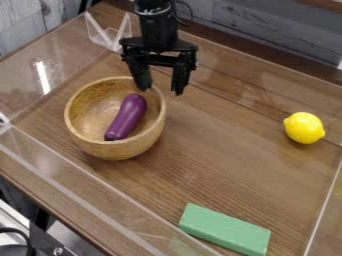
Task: Put the purple eggplant in the brown bowl
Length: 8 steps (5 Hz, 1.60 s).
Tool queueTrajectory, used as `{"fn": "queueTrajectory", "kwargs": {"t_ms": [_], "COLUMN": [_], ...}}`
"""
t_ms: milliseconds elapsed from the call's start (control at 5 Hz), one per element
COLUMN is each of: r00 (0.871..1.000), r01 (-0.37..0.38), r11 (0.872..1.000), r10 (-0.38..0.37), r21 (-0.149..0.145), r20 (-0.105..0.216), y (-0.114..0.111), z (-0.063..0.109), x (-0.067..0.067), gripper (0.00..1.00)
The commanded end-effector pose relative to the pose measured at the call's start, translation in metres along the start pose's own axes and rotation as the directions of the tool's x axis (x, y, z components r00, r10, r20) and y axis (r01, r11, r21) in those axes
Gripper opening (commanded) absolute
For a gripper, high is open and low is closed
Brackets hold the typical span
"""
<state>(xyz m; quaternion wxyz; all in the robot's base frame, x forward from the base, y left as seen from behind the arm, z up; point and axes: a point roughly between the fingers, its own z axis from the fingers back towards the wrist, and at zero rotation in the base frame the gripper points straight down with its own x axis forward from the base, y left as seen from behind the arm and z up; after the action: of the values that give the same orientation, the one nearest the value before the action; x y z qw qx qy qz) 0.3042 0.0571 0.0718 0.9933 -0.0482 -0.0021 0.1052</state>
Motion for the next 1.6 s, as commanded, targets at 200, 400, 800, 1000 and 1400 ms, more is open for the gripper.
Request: {"fn": "queueTrajectory", "kwargs": {"t_ms": [200,400,800,1000,1400], "r00": [0.999,0.999,0.999,0.999,0.997], "r01": [-0.006,-0.007,-0.004,0.027,0.042], "r11": [1.0,1.0,1.0,1.0,0.999], "r10": [0.006,0.007,0.003,-0.027,-0.041], "r21": [0.006,0.007,0.005,-0.003,-0.008], "r20": [0.051,0.049,0.048,0.041,0.07], "y": [0.003,0.003,0.0,-0.021,-0.019], "z": [0.009,0.007,0.007,0.008,0.018], "x": [0.011,0.012,0.009,0.005,0.004], "gripper": [1.0,1.0,1.0,1.0,1.0]}}
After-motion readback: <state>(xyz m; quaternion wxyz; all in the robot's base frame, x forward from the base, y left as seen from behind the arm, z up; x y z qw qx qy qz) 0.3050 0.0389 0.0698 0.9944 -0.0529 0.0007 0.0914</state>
